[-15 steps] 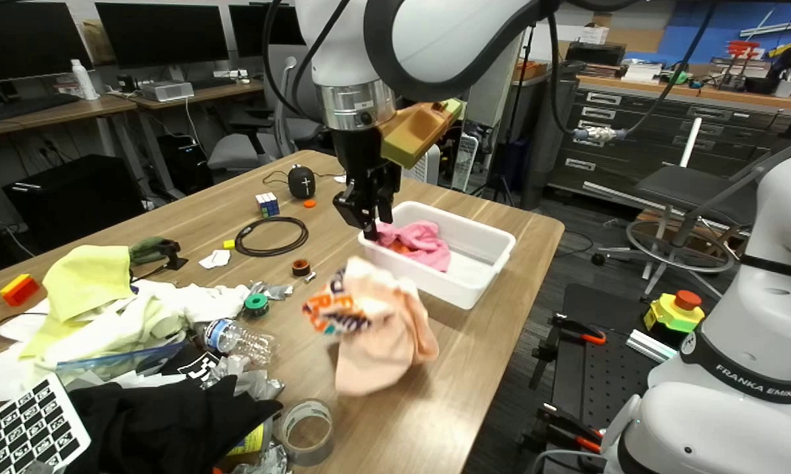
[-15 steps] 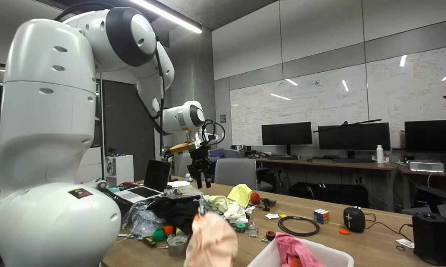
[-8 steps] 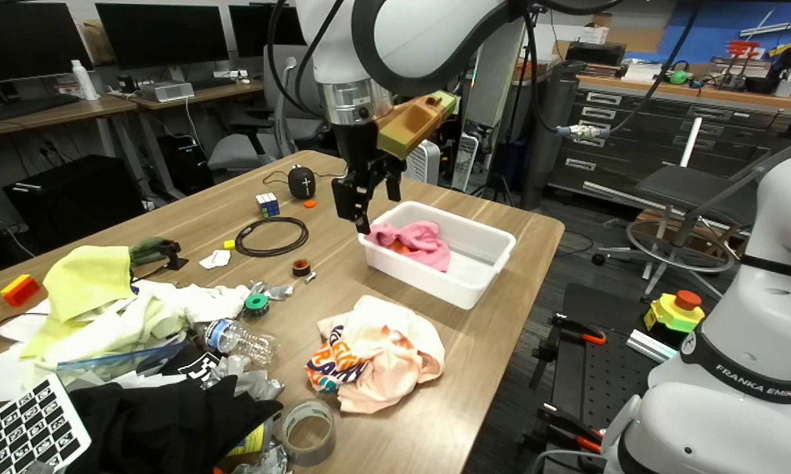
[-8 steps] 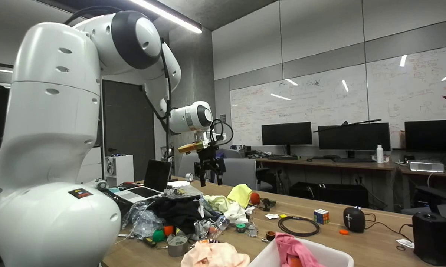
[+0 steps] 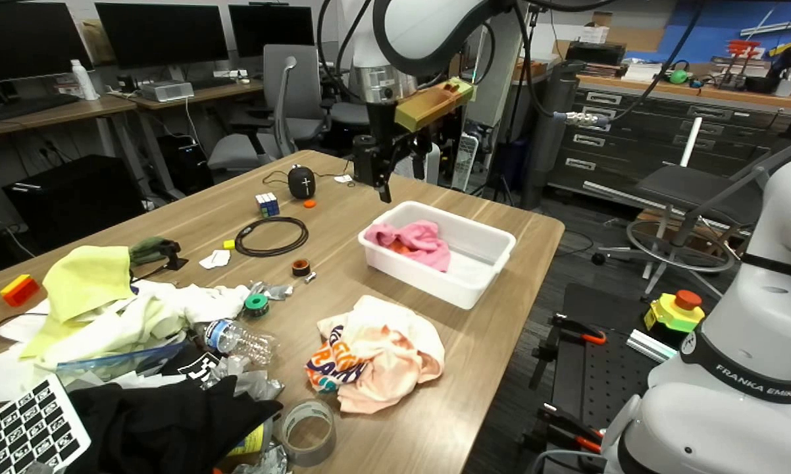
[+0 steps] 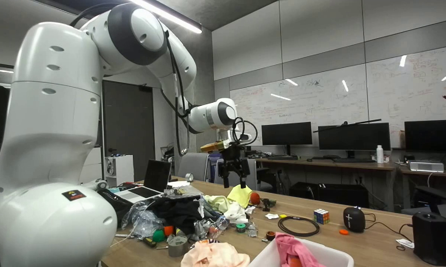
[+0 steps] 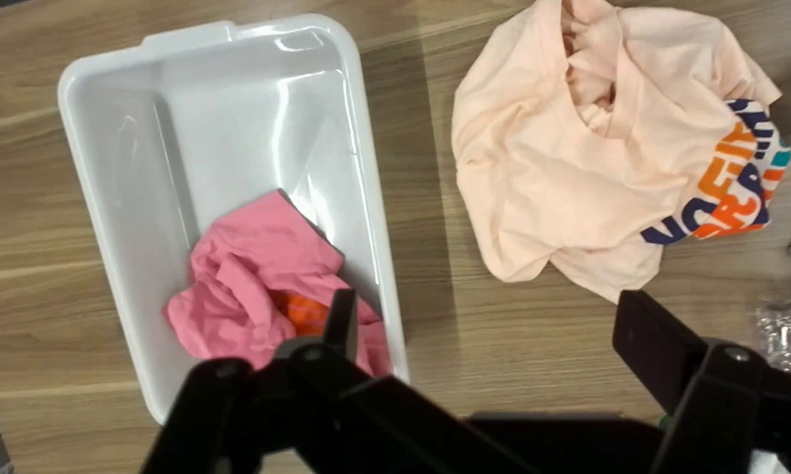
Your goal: Remove the clothes from the white bowl and put them on the table
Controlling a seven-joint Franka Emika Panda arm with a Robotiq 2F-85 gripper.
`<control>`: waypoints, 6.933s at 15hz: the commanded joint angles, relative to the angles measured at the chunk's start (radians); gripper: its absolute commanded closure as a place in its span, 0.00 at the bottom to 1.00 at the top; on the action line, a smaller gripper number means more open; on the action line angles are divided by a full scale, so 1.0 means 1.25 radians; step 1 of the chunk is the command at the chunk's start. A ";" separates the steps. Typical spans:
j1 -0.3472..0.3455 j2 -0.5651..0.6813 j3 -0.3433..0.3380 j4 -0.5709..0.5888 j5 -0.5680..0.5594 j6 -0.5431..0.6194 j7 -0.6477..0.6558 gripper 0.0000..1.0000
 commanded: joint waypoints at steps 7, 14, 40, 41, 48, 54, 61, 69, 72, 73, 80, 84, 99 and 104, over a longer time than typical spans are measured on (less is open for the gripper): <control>-0.115 0.070 -0.100 0.080 0.132 0.004 -0.083 0.00; -0.162 0.189 -0.140 0.154 0.182 0.075 -0.066 0.00; -0.188 0.605 -0.149 0.443 0.249 0.134 -0.006 0.00; -0.188 0.616 -0.150 0.451 0.251 0.134 0.004 0.00; -0.163 0.699 -0.179 0.509 0.243 0.161 0.140 0.00; -0.145 0.738 -0.185 0.541 0.238 0.160 0.193 0.00; -0.144 0.740 -0.181 0.553 0.239 0.163 0.202 0.58; -0.152 0.726 -0.174 0.542 0.248 0.173 0.199 0.96; -0.151 0.694 -0.170 0.510 0.253 0.193 0.192 0.91; -0.150 0.673 -0.168 0.488 0.256 0.210 0.189 0.91; -0.108 0.445 -0.172 0.256 0.253 0.400 0.188 0.93; -0.055 0.292 -0.187 0.121 0.229 0.478 0.213 0.93; 0.063 -0.018 -0.072 0.005 -0.029 0.370 0.382 0.93; 0.092 0.038 0.015 0.116 -0.031 0.213 0.365 0.93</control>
